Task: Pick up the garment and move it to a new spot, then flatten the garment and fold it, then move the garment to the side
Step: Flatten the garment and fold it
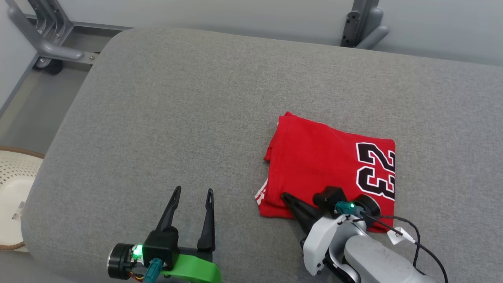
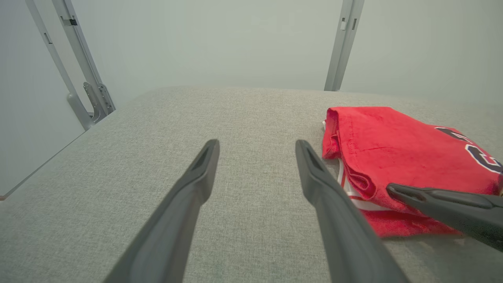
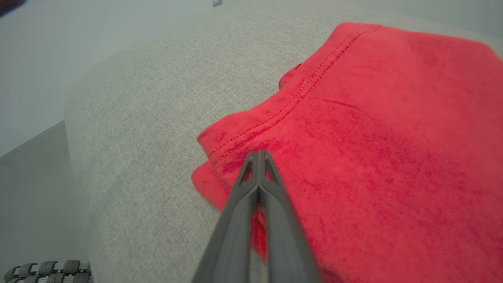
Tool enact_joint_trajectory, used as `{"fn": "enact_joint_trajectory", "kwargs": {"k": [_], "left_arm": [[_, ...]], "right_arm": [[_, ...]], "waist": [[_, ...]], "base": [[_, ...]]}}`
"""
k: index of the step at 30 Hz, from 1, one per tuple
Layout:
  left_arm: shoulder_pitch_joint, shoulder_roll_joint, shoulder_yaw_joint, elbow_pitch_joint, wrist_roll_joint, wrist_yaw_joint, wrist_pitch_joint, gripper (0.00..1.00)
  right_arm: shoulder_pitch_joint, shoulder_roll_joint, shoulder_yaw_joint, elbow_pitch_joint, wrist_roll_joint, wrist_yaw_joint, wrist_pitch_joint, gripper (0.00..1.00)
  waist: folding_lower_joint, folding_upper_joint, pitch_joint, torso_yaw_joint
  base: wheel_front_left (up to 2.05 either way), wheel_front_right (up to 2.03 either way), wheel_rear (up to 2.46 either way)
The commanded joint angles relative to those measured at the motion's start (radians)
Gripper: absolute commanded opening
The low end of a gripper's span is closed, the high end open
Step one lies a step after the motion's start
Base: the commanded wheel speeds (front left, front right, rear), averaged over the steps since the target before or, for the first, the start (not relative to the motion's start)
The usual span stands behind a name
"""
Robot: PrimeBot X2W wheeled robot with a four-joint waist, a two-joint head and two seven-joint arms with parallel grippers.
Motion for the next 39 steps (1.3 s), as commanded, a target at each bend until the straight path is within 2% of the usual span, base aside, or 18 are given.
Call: {"fn": "enact_joint_trajectory", "kwargs": {"k": [1, 5, 7, 8, 9, 10, 19, 24, 34, 39], "left_arm": [[-0.006, 0.001, 0.001, 0.0, 0.001, 0.003, -0.002, 1.0], [0.0, 0.001, 0.005, 0.001, 0.0, 0.004, -0.002, 1.0], [0.009, 0.001, 0.009, 0.002, 0.001, 0.005, -0.002, 1.0], [0.013, 0.001, 0.012, 0.002, -0.001, 0.005, -0.002, 1.0], [0.017, 0.001, 0.015, 0.002, -0.002, 0.005, -0.002, 1.0], [0.021, 0.001, 0.02, 0.002, -0.006, 0.004, -0.002, 1.0], [0.044, 0.001, 0.094, -0.002, -0.029, 0.003, -0.002, 1.0], [0.064, 0.001, 0.145, -0.006, -0.047, -0.018, -0.002, 1.0], [0.138, 0.001, 0.228, -0.065, -0.034, -0.09, -0.002, 1.0], [0.182, 0.001, 0.227, -0.079, -0.002, -0.094, -0.002, 1.0]], "right_arm": [[0.014, -0.003, 0.007, -0.004, 0.01, 0.0, -0.003, 0.0], [0.031, -0.006, 0.049, -0.045, 0.037, 0.0, -0.003, 0.0], [0.043, -0.01, 0.032, -0.084, 0.037, 0.0, -0.003, 0.02], [0.051, -0.013, 0.013, -0.108, 0.032, 0.0, -0.003, 0.33], [0.061, -0.017, -0.013, -0.131, 0.023, 0.0, -0.003, 0.76], [0.07, -0.019, -0.04, -0.155, 0.008, 0.0, -0.003, 1.0], [0.221, -0.007, -0.362, -0.344, -0.159, 0.0, -0.003, 1.0], [0.323, 0.003, -0.519, -0.443, -0.227, 0.0, -0.003, 1.0], [0.489, -0.002, -0.666, -0.605, -0.273, 0.0, -0.003, 1.0], [0.557, -0.006, -0.701, -0.659, -0.284, 0.0, -0.003, 1.0]], "waist": [[0.0, 0.0, -0.006, -0.008], [0.0, 0.0, -0.018, -0.032], [0.0, 0.0, -0.027, -0.051], [0.0, 0.0, -0.031, -0.063], [0.0, 0.0, -0.035, -0.076], [0.0, 0.0, -0.04, -0.093], [0.0, 0.0, -0.093, -0.247], [0.0, 0.0, -0.122, -0.307], [0.0, 0.0, -0.167, -0.364], [0.0, 0.0, -0.185, -0.364]], "base": [[0.0, 0.0, 0.0], [0.0, 0.0, 0.0], [0.0, 0.0, 0.0], [0.0, 0.0, 0.0], [0.0, 0.0, 0.0], [0.0, 0.0, 0.0], [0.0, 0.0, 0.0], [0.0, 0.0, 0.0], [0.0, 0.0, 0.0], [0.0, 0.0, 0.0]]}}
